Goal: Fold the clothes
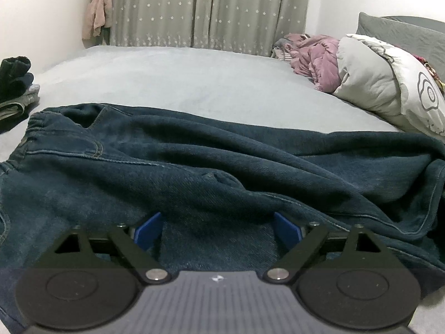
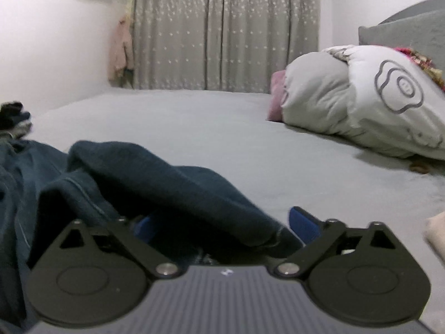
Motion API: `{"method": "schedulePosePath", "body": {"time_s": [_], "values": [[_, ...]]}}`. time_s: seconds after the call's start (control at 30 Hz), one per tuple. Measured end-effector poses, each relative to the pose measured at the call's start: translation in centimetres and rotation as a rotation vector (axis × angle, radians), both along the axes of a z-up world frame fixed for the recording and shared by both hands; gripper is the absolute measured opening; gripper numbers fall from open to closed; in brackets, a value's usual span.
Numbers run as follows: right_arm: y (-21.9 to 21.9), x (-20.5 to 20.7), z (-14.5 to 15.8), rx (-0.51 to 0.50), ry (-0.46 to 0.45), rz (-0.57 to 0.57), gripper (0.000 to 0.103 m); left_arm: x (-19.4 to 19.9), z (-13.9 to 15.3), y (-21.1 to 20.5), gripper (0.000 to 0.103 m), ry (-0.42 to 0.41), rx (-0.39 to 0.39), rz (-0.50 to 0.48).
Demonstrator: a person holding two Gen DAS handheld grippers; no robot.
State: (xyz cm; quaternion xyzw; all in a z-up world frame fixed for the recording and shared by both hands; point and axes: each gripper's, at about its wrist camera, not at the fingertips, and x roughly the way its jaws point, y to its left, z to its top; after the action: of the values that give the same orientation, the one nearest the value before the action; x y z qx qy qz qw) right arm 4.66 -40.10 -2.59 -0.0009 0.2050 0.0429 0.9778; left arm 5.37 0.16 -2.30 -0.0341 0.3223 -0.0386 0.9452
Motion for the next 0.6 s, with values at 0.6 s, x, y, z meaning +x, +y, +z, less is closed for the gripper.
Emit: {"method": "schedulePosePath", "body": {"time_s": [0.6], "values": [[4.3,-4.4,8.0,-0.178,-0.309,-0.301,0.006,2.7,5.8,1.2,0.089,-0.023,-0.17,-0.041]]}}
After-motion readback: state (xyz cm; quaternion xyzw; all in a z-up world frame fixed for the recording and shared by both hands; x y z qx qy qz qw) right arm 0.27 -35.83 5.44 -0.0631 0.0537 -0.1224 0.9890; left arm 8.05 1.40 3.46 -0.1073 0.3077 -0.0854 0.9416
